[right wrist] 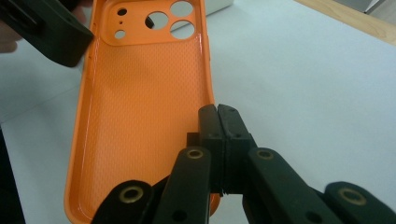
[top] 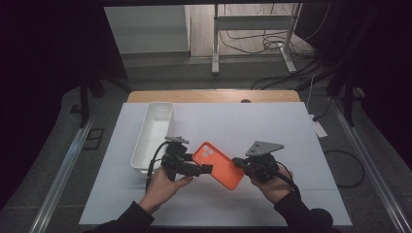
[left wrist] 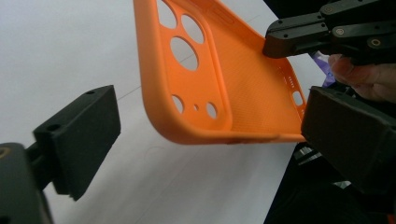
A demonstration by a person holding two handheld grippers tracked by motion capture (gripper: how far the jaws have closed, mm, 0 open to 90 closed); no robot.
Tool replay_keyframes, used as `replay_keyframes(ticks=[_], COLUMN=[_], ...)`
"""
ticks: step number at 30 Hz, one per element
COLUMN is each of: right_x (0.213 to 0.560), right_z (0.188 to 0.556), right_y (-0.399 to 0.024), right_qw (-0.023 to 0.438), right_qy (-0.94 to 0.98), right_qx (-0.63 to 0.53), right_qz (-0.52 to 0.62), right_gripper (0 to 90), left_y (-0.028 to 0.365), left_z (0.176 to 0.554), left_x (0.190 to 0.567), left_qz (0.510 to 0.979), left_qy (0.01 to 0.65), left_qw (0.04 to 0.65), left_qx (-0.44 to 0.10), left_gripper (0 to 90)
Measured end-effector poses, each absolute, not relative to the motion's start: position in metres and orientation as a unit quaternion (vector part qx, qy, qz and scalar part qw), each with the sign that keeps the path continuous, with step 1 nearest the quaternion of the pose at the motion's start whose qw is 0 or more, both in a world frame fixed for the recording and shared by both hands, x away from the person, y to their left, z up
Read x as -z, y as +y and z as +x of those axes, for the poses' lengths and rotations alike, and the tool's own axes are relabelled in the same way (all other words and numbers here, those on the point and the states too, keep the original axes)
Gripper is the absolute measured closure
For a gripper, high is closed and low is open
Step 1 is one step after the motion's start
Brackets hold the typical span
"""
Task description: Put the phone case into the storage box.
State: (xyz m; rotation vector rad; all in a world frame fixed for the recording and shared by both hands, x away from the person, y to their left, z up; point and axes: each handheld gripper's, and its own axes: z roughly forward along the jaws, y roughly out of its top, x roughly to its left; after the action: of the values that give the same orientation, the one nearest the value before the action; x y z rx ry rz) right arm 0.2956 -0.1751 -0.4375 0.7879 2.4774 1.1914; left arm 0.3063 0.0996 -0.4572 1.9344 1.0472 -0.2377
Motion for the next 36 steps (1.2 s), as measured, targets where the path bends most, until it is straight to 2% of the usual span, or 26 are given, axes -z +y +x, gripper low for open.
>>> replay_keyframes(ticks=[11, 20, 31, 32, 36], right_x=[0.437, 0.436, 0.439, 0.439, 0.442], right_z=[0.294, 0.293, 0.291, 0.291, 0.292], right_y=[-0.172, -0.17, -0.167, -0.167, -0.164], right_qw=[0.141, 0.142, 0.15, 0.15, 0.152], right_qy=[0.857, 0.858, 0.86, 0.86, 0.864], right_qx=[-0.417, -0.42, -0.417, -0.417, -0.411], right_qz=[0.266, 0.258, 0.252, 0.252, 0.249], right_gripper=[89.2, 89.2, 89.1, 89.1, 88.3], left_y=[0.091, 0.092, 0.101, 0.102, 0.103], left_z=[0.31, 0.31, 0.312, 0.312, 0.311], left_x=[0.465, 0.465, 0.473, 0.475, 0.478], left_qz=[0.77, 0.758, 0.713, 0.705, 0.682], left_qy=[0.424, 0.433, 0.447, 0.448, 0.458], left_qw=[0.458, 0.465, 0.5, 0.505, 0.519], left_qx=[0.135, 0.146, 0.204, 0.216, 0.236], left_gripper=[24.8, 39.7, 69.2, 69.2, 82.5])
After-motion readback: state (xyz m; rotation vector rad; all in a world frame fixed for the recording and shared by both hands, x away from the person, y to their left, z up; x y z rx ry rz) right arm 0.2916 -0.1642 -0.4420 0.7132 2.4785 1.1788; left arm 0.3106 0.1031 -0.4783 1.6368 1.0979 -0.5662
